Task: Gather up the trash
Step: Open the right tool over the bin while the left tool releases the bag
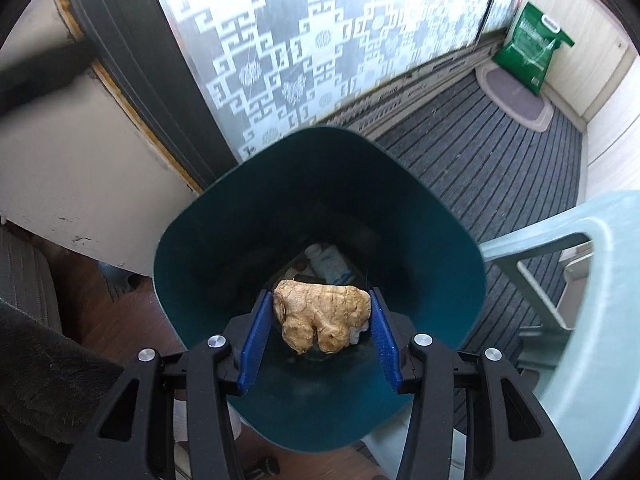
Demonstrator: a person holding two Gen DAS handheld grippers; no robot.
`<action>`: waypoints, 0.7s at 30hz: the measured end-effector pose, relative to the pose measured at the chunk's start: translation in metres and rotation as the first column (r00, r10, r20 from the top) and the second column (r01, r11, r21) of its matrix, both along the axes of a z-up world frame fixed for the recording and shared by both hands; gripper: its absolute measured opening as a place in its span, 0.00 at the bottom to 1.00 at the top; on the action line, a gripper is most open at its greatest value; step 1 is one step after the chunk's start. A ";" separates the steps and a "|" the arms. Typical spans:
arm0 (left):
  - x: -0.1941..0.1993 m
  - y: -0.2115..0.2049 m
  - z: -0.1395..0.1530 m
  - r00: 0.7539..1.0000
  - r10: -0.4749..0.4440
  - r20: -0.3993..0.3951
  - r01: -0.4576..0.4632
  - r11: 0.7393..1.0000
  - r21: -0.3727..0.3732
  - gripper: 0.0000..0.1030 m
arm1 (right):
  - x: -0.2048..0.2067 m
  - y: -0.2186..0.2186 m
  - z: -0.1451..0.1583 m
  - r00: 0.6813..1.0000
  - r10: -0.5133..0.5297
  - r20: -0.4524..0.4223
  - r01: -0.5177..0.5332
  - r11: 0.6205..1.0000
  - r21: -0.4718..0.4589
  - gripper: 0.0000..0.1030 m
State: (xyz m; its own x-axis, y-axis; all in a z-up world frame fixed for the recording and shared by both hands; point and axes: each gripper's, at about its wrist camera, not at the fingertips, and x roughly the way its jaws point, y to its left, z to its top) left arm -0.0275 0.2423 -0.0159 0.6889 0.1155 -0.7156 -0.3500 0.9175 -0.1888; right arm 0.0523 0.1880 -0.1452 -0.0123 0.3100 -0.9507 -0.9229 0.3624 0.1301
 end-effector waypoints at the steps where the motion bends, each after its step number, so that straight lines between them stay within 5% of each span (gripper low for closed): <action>1: -0.003 0.000 0.006 1.000 0.000 0.020 0.000 1.000 0.002 0.20 | -0.001 0.001 -0.004 1.000 -0.003 -0.007 0.003 1.000 -0.008 0.48; 9: -0.014 -0.009 0.038 0.995 -0.013 0.100 0.010 1.000 0.023 0.19 | -0.005 0.001 -0.022 1.000 0.001 -0.028 -0.002 0.999 -0.052 0.48; 12: -0.016 -0.015 0.043 0.993 -0.023 0.115 0.019 0.999 0.039 0.20 | -0.005 0.000 -0.020 1.000 0.004 -0.017 -0.005 0.999 -0.050 0.34; 21: -0.022 -0.026 0.062 0.985 -0.048 0.164 0.041 0.998 0.045 0.20 | -0.006 -0.013 0.021 0.999 -0.016 0.033 0.015 0.999 0.043 0.27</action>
